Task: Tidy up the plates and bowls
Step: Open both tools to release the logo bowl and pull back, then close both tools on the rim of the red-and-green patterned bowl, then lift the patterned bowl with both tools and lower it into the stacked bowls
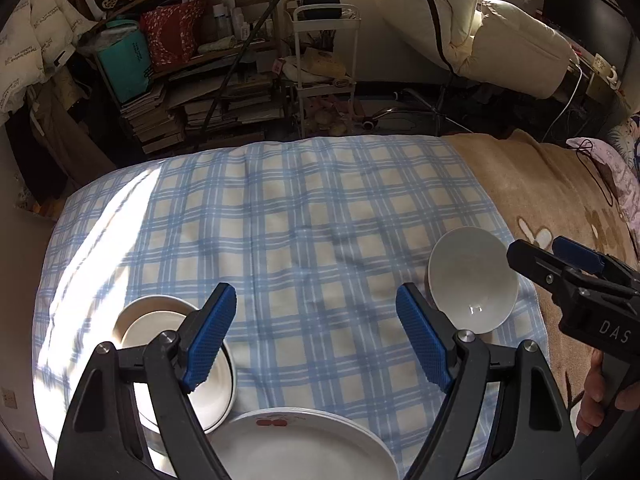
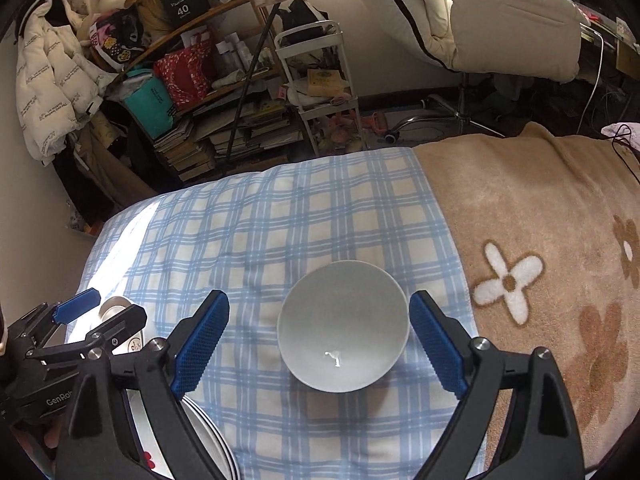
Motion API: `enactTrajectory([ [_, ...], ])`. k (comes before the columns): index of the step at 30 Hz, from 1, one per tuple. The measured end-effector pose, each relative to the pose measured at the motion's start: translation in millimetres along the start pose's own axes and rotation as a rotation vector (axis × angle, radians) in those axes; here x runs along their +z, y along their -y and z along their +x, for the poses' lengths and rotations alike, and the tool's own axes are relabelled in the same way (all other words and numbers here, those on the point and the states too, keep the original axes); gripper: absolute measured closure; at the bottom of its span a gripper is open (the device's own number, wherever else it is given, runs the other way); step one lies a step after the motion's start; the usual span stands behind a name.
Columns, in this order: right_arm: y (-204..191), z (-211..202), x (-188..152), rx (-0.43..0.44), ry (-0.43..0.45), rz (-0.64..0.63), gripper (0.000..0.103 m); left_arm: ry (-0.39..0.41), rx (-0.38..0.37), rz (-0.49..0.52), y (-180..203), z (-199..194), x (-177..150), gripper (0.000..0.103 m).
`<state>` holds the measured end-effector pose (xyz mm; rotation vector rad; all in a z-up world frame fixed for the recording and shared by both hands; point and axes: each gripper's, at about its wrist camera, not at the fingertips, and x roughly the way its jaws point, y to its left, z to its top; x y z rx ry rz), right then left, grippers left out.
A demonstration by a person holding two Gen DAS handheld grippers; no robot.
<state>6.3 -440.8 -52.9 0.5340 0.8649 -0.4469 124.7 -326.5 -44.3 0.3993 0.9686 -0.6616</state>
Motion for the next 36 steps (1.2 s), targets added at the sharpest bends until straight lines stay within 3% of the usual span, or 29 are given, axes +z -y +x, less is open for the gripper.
enactTrajectory([
  [6, 20.5, 12.3, -1.8, -0.024, -0.032, 0.034, 0.011, -0.041, -0.005, 0.048, 32.3, 30.9, 1.9, 0.022],
  [16, 52.2, 39.8, -3.3, -0.045, -0.102, 0.106, 0.026, -0.112, -0.013, 0.087, 58.4, 76.8, 0.7, 0.022],
  [24, 66.3, 66.8, -14.1, 0.018, -0.194, 0.164, 0.061, -0.158, -0.044, 0.062, 64.8, 98.2, 0.8, 0.022],
  [27, 63.8, 71.9, -15.9, 0.027, -0.213, 0.153, 0.073, -0.173, -0.027, 0.074, 70.2, 104.4, 0.6, 0.032],
  [32, 67.2, 75.1, -17.9, 0.035, -0.227, 0.173, 0.09, -0.206, -0.074, 0.053, 75.0, 115.0, 0.8, 0.065],
  [36, 70.8, 75.2, -19.8, 0.051, -0.222, 0.196, 0.09, -0.223, -0.136, 0.034, 78.3, 118.9, 0.4, 0.087],
])
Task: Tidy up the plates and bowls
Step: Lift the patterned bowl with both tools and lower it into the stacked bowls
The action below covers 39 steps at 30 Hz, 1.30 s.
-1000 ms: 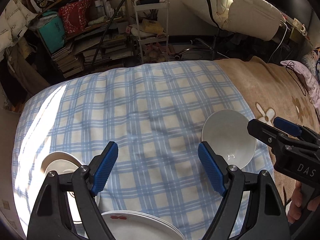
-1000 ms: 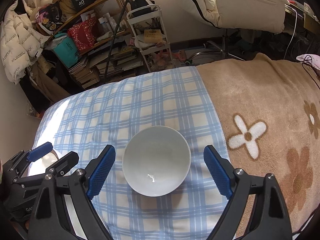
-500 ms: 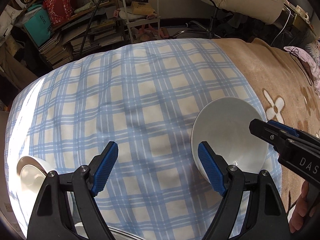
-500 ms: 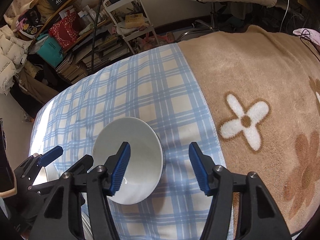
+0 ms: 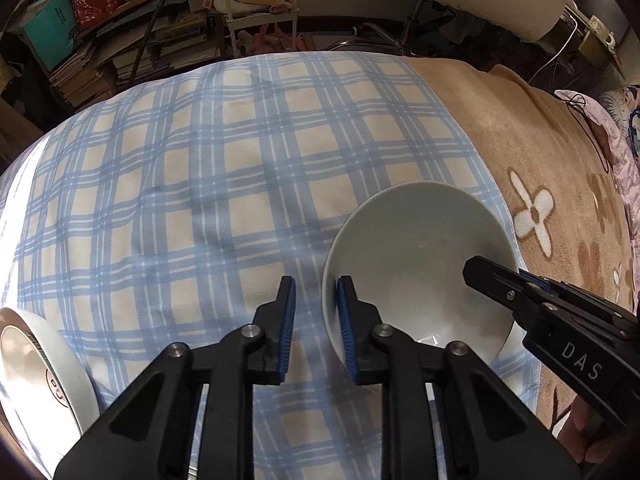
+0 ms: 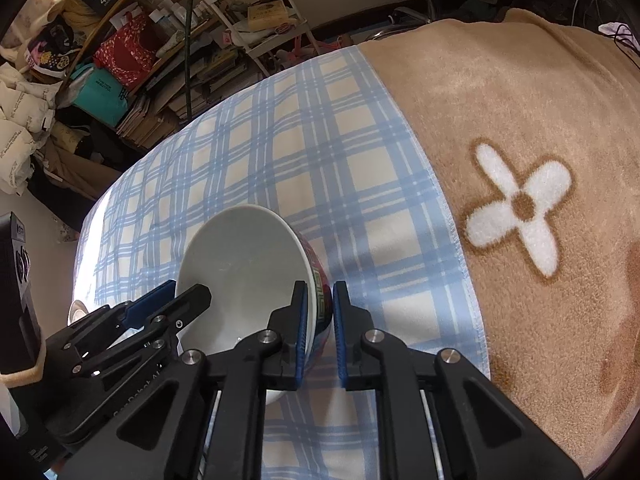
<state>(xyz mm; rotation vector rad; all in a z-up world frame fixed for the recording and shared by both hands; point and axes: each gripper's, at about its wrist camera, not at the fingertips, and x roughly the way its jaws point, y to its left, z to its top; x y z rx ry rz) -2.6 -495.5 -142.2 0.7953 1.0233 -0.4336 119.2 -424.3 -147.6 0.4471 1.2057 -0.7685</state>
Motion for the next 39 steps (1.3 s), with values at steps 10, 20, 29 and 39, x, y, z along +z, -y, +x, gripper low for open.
enactTrajectory([
  [10, -9.3, -8.4, -5.3, 0.01, 0.01, -0.007, 0.091, 0.021, -0.005, 0.003, 1.5, -19.9, -14.0, 0.092],
  [20, -42.3, -33.8, -13.5, 0.044, 0.077, -0.034, 0.091, 0.081, 0.038, 0.01, -13.7, -64.8, -18.9, 0.092],
  [29, -92.0, -46.1, -24.8, 0.085, 0.102, -0.136, 0.091, 0.118, 0.075, -0.026, -51.5, -103.4, -34.3, 0.092],
  [39, -156.1, -55.5, -49.2, 0.089, 0.14, -0.272, 0.091, 0.15, 0.12, -0.086, -100.7, -141.5, -55.4, 0.092],
])
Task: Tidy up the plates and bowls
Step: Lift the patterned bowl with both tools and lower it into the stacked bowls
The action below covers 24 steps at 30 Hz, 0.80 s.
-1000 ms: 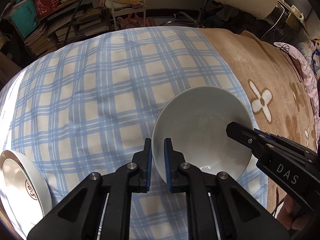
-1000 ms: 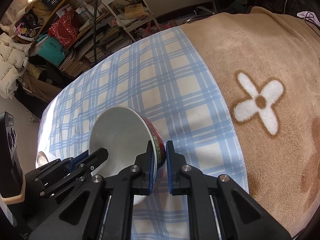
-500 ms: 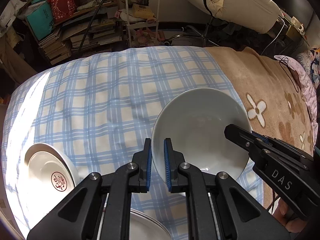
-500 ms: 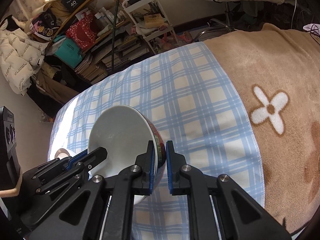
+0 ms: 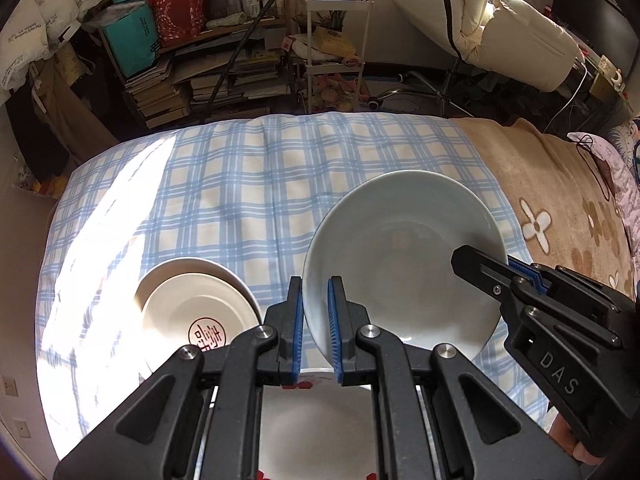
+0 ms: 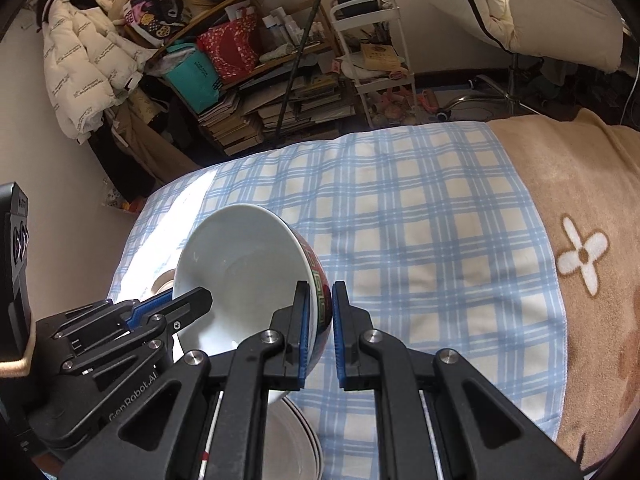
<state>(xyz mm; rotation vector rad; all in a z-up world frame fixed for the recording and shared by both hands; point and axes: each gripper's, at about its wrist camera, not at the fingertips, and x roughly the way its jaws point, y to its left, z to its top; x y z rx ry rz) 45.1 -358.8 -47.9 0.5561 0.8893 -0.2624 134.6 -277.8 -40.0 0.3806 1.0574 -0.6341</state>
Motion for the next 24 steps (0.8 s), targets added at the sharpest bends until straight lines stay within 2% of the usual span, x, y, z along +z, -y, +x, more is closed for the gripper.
enactTrajectory([
  [9, -55.8, 8.1, -9.2, 0.068, 0.029, -0.077, 0.091, 0.01, 0.085, -0.022, -49.1, -18.2, -25.1, 0.092],
  [17, -109.0, 20.0, -13.9, 0.128, 0.039, -0.171, 0.091, 0.015, 0.104, -0.1, -100.3, -28.1, -51.9, 0.09],
  [24, -132.2, 36.7, -22.7, 0.139, 0.013, -0.232, 0.091, 0.012, 0.074, -0.166, -126.7, -19.3, -68.7, 0.09],
])
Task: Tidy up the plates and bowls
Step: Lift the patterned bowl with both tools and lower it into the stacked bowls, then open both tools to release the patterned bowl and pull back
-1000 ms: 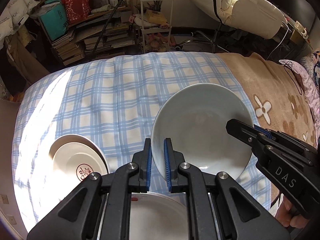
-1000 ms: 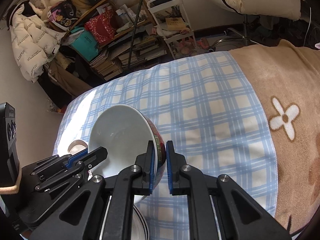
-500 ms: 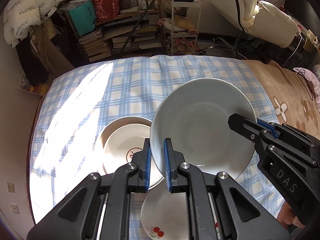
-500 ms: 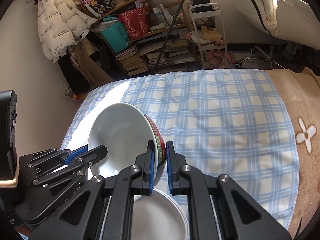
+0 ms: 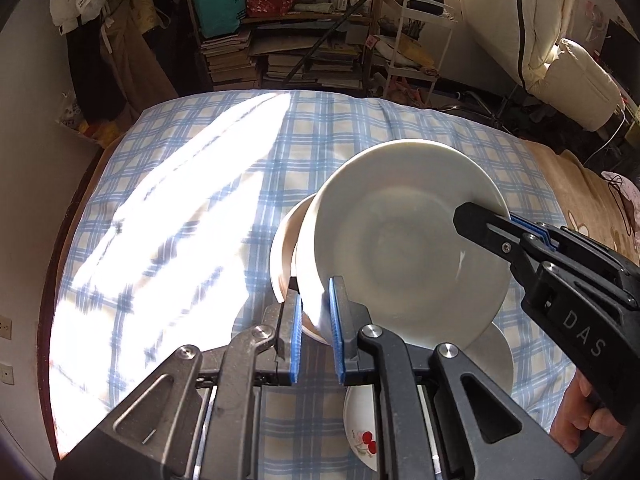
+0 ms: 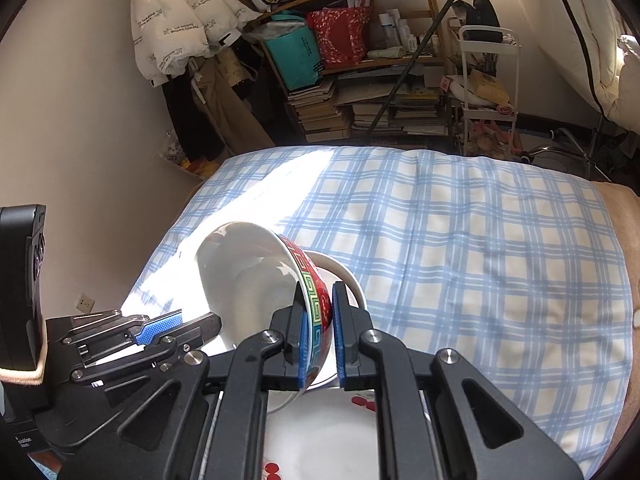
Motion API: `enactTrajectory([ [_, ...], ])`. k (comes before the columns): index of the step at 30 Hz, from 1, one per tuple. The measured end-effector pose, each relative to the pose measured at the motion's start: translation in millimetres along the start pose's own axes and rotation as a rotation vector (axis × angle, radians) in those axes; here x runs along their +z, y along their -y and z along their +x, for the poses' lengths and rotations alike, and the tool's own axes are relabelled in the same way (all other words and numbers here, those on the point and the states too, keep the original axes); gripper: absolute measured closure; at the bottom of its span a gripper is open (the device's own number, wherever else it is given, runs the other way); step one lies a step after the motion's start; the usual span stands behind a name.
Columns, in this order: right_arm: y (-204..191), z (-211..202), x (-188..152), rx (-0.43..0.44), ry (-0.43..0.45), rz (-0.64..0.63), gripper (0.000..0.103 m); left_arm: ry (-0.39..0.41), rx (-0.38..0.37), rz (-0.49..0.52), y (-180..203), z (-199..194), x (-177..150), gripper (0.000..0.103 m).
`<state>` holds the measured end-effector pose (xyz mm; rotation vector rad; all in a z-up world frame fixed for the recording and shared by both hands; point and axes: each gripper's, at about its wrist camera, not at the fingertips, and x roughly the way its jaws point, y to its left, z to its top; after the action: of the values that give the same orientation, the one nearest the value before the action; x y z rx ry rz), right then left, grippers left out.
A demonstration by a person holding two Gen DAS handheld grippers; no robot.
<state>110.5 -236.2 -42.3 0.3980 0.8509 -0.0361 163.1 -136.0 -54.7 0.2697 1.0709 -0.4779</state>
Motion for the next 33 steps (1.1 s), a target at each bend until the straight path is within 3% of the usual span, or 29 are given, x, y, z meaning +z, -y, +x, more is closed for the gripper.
enactTrajectory([
  [10, 5.0, 26.6, -5.0, -0.014, -0.034, 0.005, 0.091, -0.023, -0.023, -0.004, -4.1, 23.3, -8.7, 0.09],
  [16, 8.8, 50.8, -11.7, -0.031, -0.103, -0.021, 0.091, -0.055, -0.022, 0.007, -4.1, 44.9, -11.7, 0.09],
  [22, 15.0, 70.6, -18.0, -0.028, -0.15, -0.02, 0.091, -0.024, 0.039, 0.046, 0.2, 49.4, -10.0, 0.09],
  [33, 14.7, 78.3, -18.6, 0.005, -0.16, -0.01, 0.089, -0.037, 0.019, 0.015, -9.2, 58.8, -12.4, 0.088],
])
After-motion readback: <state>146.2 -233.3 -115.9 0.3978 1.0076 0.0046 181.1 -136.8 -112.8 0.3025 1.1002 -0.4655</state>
